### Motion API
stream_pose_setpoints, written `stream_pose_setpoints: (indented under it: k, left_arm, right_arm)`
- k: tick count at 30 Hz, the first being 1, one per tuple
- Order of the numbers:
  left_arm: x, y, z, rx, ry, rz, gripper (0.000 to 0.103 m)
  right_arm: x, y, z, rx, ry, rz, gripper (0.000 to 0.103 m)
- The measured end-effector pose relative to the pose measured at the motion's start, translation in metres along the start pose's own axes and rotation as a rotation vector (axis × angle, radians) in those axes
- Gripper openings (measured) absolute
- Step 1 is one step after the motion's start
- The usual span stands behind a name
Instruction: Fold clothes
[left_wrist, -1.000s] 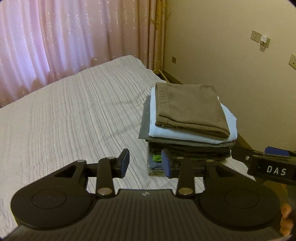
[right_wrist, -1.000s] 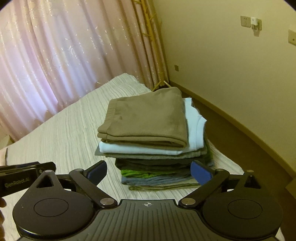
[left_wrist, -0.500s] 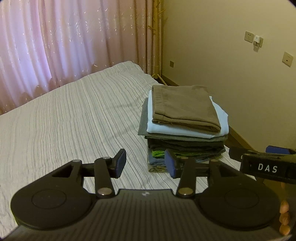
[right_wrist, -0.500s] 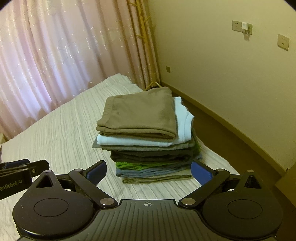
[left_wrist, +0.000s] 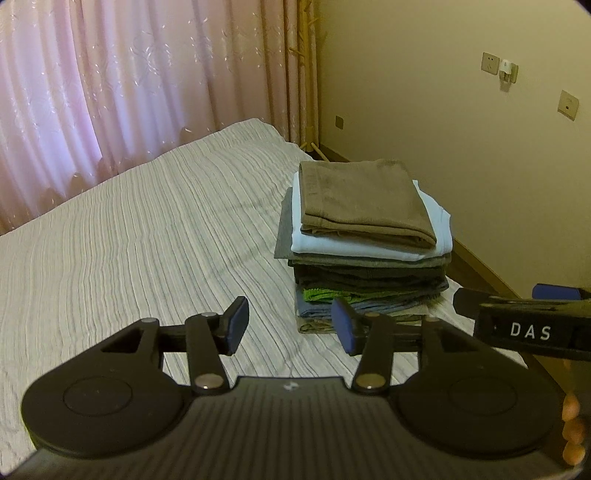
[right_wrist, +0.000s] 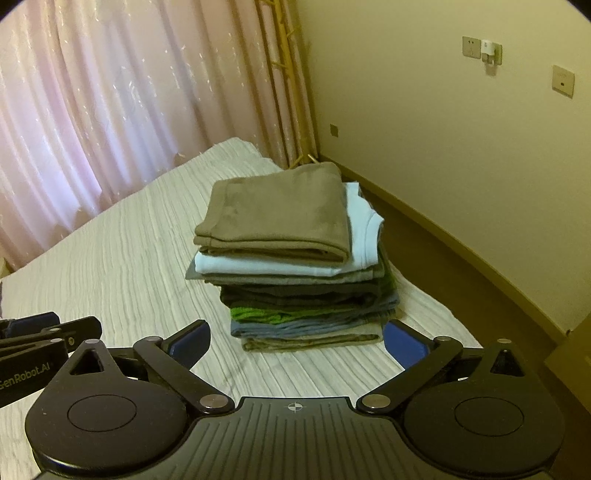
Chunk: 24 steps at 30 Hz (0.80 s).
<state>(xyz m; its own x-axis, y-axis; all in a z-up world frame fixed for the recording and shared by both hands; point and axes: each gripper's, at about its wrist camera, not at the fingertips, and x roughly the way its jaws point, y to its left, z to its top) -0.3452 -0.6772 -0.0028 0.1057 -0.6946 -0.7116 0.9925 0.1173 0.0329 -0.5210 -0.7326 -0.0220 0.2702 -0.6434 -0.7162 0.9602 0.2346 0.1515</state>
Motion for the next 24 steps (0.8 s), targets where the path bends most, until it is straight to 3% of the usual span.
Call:
stream_pose_setpoints:
  k: [24]
  left_arm:
    - [0.021,-0.001,-0.006,0.005,0.047,0.004,0.047]
  right_arm:
    - [0.016,0.001,-0.003,-0.009,0.048,-0.006,0.102]
